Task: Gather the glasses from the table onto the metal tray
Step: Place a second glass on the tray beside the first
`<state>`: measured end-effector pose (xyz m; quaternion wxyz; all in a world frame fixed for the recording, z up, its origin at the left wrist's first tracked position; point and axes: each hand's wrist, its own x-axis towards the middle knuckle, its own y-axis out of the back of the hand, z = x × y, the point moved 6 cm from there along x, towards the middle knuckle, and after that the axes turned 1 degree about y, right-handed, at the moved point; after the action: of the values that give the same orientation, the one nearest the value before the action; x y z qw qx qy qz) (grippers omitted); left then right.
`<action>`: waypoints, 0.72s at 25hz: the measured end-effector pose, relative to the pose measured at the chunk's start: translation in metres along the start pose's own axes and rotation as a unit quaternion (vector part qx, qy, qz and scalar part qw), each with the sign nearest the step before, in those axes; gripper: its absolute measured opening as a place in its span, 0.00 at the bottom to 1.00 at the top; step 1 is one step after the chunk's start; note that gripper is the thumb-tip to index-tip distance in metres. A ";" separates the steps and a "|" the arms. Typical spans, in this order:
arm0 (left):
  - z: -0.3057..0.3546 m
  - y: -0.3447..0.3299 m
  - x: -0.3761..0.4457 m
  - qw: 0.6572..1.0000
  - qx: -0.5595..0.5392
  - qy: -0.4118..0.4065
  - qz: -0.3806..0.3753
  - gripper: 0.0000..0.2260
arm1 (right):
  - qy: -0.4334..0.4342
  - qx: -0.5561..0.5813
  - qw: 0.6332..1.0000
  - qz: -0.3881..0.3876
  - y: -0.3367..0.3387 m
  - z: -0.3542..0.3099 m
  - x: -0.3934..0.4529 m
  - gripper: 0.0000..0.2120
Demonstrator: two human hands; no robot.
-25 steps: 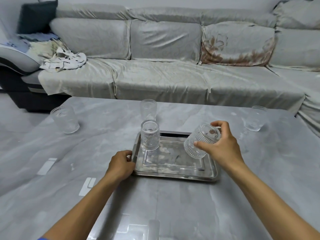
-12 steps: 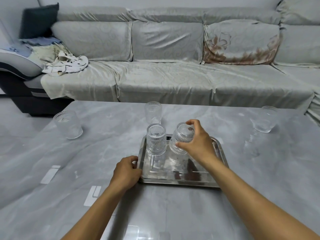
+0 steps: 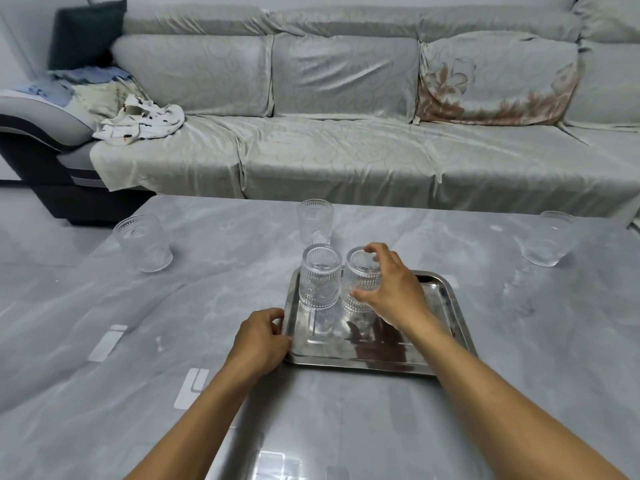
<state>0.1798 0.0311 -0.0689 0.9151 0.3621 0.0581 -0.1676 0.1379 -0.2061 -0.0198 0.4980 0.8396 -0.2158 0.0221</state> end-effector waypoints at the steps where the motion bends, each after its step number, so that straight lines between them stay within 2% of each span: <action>1: 0.002 0.001 0.000 1.000 0.025 -0.003 0.002 0.14 | -0.001 0.006 1.000 -0.002 0.000 0.001 -0.001 0.36; 3: 0.010 0.004 0.004 0.995 0.084 -0.036 0.029 0.25 | -0.001 0.017 1.000 -0.002 0.000 0.005 -0.003 0.36; 5: 0.029 0.007 0.008 0.991 0.060 -0.106 0.061 0.35 | -0.002 0.022 1.000 -0.002 0.001 0.009 -0.004 0.36; 7: 0.053 0.006 0.008 0.972 0.075 -0.203 0.090 0.37 | -0.001 0.023 1.000 -0.004 0.001 0.010 -0.003 0.37; 9: 0.069 -0.003 0.005 0.940 0.161 -0.280 0.107 0.36 | 0.006 0.023 1.000 0.000 0.001 0.009 -0.003 0.37; 11: 0.072 -0.011 0.004 0.929 0.192 -0.301 0.097 0.35 | 0.016 0.029 0.999 0.000 0.000 0.006 -0.004 0.37; 15: 0.068 -0.013 0.004 0.936 0.177 -0.294 0.074 0.37 | 0.024 0.050 0.998 -0.009 -0.003 0.003 -0.005 0.39; 18: 0.068 -0.012 -0.001 0.937 0.155 -0.305 0.065 0.37 | 0.009 0.090 0.996 0.008 0.001 0.003 -0.015 0.46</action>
<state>0.1733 -0.0228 -0.0266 0.8304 0.4336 -0.2745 -0.2171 0.1238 -0.2045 -0.0244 0.4223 0.8790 -0.2149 0.0528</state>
